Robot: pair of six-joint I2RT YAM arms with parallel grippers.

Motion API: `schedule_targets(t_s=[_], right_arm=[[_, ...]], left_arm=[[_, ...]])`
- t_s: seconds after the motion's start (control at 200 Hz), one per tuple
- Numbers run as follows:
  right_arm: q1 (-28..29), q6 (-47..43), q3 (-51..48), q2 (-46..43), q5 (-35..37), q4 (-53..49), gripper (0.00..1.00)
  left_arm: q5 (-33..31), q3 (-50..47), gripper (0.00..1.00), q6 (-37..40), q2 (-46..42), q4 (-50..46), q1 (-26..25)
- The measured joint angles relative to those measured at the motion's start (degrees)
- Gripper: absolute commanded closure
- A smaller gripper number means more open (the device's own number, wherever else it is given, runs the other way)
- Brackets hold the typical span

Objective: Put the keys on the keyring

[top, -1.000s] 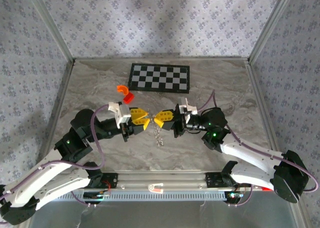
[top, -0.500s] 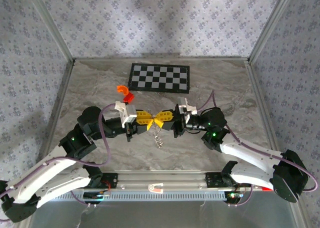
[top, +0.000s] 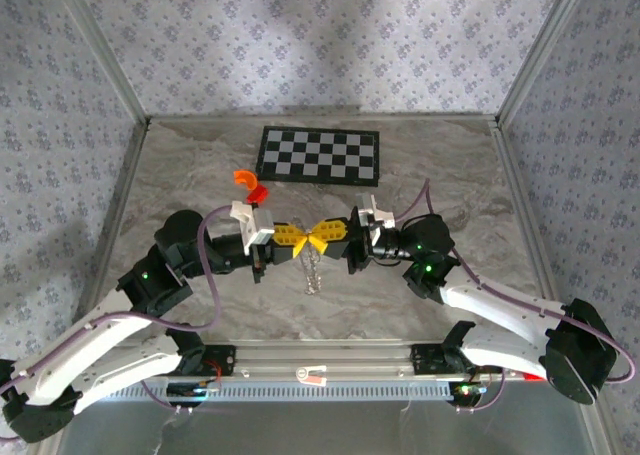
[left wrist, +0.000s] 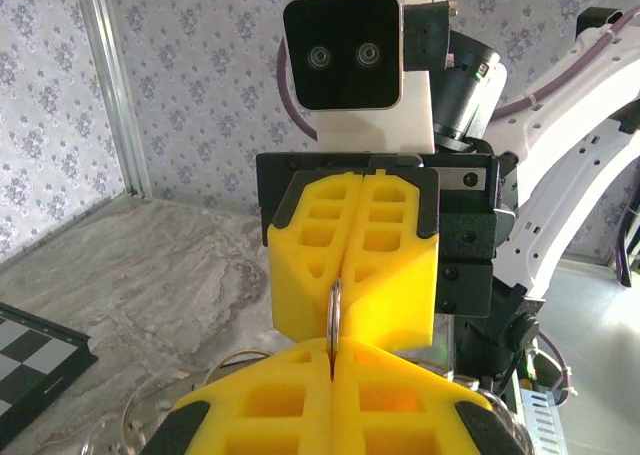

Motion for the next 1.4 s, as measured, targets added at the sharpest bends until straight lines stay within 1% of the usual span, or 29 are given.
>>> schedule_targets(t_s=[0.035, 0.12, 0.195, 0.29, 0.37, 0.495, 0.605, 0.685, 0.8, 1.034, 1.404], right_arm=[[0.0, -0.15, 0.0, -0.07, -0.02, -0.11, 1.0], [0.0, -1.01, 0.0, -0.87, -0.02, -2.05, 0.86], [0.04, -2.54, 0.02, -2.49, -0.07, -5.75, 0.75], [-0.07, -5.68, 0.28, -5.66, 0.31, -12.76, 0.65], [-0.04, -9.16, 1.33, -8.87, 1.09, -20.7, 0.61], [0.11, -14.91, 4.39, -13.09, 2.93, -32.92, 0.6], [0.7, -19.82, 7.76, -14.86, 4.42, -42.75, 0.59], [1.46, -23.02, 9.79, -15.06, 5.68, -48.89, 0.61], [2.29, -26.62, 11.19, -14.71, 7.19, -55.15, 0.65], [3.3, -30.6, 12.26, -11.82, 8.66, -61.53, 0.61], [5.6, -32.68, 14.51, -7.45, 8.87, -63.67, 0.6]], left_arm=[[0.0, 0.24, 1.0, 0.17, 0.04, -0.44, 0.0], [-0.02, 1.05, 1.0, 0.94, 0.11, -2.34, 0.0], [-0.09, 2.12, 1.0, 2.14, 0.44, -4.87, -0.15], [-0.74, 4.52, 1.0, 4.35, 0.83, -9.01, -0.11], [-1.07, 7.15, 1.0, 6.56, 1.55, -12.74, -0.11], [-1.2, 11.45, 1.0, 10.14, 3.5, -19.06, -0.11], [-1.14, 13.92, 1.0, 12.98, 5.66, -24.52, -0.11], [-1.11, 14.84, 1.0, 14.8, 7.13, -28.33, -0.11], [-0.9, 15.08, 1.0, 16.63, 8.44, -32.79, -0.11], [1.18, 15.17, 1.0, 18.95, 9.77, -37.13, -0.11], [1.42, 15.28, 1.0, 21.16, 11.67, -39.58, -0.52]])
